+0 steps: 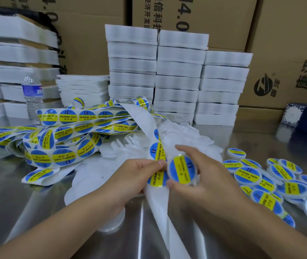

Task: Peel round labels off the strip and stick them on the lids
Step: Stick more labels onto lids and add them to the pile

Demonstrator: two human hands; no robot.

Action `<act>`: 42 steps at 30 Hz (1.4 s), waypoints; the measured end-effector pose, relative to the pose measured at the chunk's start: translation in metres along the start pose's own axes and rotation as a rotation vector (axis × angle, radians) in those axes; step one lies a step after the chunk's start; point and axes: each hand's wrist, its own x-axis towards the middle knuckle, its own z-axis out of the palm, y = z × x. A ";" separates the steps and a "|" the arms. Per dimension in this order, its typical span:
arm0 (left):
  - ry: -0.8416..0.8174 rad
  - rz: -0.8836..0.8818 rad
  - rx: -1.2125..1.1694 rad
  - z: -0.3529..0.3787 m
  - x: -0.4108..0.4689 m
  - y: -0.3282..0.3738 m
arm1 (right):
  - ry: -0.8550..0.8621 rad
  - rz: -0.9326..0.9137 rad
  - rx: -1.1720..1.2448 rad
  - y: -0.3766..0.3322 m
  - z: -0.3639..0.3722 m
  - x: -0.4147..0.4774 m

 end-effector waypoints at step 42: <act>0.206 -0.083 -0.400 -0.009 0.030 0.037 | -0.281 0.680 1.511 0.003 -0.035 0.025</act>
